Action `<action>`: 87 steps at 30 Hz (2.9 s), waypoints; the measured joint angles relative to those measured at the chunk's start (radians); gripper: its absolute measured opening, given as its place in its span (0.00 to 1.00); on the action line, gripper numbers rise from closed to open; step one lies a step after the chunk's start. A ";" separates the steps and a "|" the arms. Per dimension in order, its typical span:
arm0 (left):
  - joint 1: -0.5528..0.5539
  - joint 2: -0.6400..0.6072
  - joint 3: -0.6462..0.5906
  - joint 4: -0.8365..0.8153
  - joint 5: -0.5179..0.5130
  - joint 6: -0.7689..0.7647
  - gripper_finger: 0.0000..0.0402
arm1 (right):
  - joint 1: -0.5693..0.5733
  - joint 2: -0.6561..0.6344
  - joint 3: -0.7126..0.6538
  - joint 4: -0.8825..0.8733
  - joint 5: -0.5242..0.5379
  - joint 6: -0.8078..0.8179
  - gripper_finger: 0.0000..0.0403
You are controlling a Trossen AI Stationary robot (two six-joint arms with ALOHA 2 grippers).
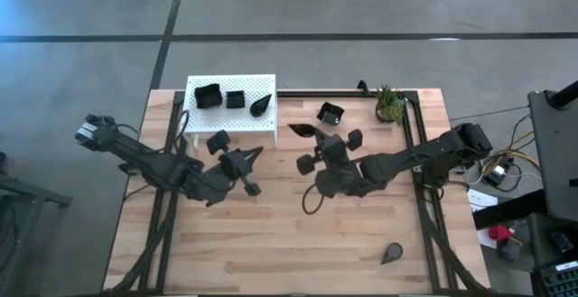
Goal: Pick & Place Mini shaped plates
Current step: Stack the drop shaped plate on top of the other drop shaped plate on the shelf
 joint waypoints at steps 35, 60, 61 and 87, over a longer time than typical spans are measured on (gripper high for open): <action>0.188 0.040 -0.333 1.111 0.271 0.336 0.16 | -0.022 0.006 -0.004 0.045 0.009 -0.078 0.02; 0.365 0.198 -0.260 1.121 0.502 0.120 0.15 | -0.022 0.007 -0.004 0.046 0.005 -0.127 0.02; 0.366 0.199 -0.258 1.121 0.502 0.120 0.15 | -0.022 0.007 -0.004 0.046 0.005 -0.128 0.02; 0.375 0.200 -0.257 1.117 0.503 0.117 0.00 | -0.023 0.007 -0.005 0.049 -0.041 -0.162 0.14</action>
